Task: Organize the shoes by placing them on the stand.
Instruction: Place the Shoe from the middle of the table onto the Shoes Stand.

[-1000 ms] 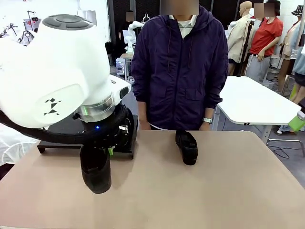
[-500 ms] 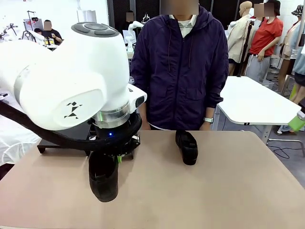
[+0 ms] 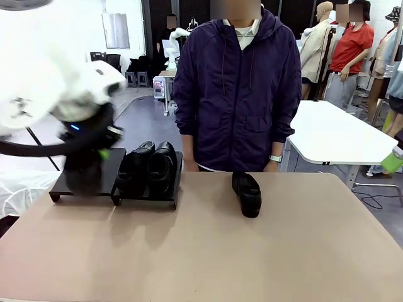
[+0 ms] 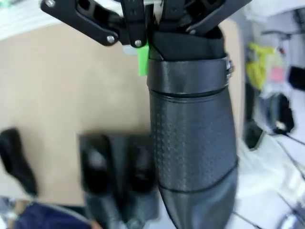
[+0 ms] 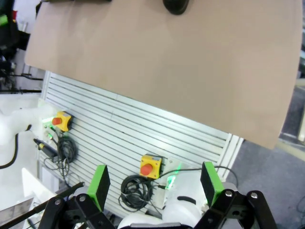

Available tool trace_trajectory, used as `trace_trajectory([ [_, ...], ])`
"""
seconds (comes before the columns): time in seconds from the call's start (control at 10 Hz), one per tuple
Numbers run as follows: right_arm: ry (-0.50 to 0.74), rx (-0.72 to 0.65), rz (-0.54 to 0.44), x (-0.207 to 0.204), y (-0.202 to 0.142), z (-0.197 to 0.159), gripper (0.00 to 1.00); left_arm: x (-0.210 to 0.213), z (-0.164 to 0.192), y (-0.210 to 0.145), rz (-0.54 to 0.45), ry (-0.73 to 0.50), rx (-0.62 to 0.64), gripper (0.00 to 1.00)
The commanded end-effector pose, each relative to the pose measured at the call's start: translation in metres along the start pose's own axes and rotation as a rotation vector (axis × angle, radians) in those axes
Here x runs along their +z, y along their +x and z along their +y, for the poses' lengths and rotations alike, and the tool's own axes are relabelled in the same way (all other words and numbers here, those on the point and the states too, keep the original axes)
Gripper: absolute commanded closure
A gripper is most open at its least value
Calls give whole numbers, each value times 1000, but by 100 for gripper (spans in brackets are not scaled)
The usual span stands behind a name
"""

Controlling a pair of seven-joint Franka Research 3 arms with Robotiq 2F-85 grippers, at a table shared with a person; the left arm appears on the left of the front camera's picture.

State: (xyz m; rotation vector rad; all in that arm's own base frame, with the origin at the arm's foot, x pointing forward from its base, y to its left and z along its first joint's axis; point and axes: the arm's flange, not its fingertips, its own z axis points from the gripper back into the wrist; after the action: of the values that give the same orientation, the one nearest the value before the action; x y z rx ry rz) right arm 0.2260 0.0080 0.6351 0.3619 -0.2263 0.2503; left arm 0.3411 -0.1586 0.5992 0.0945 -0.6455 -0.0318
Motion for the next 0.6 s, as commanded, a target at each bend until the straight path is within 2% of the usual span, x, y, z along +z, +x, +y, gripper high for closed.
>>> trace_trajectory([
  [0.0, 22, 25, -2, 1, 1, 1, 0, -51, 59, 33, -92, -25, -105, 100],
  [0.3, 22, 25, -2, 1, 1, 1, 0, -131, 135, 49, -72, -42, 27, 100],
  [0.5, 22, 25, -2, 1, 1, 1, 0, -150, 152, 49, -92, -70, 130, 100],
])
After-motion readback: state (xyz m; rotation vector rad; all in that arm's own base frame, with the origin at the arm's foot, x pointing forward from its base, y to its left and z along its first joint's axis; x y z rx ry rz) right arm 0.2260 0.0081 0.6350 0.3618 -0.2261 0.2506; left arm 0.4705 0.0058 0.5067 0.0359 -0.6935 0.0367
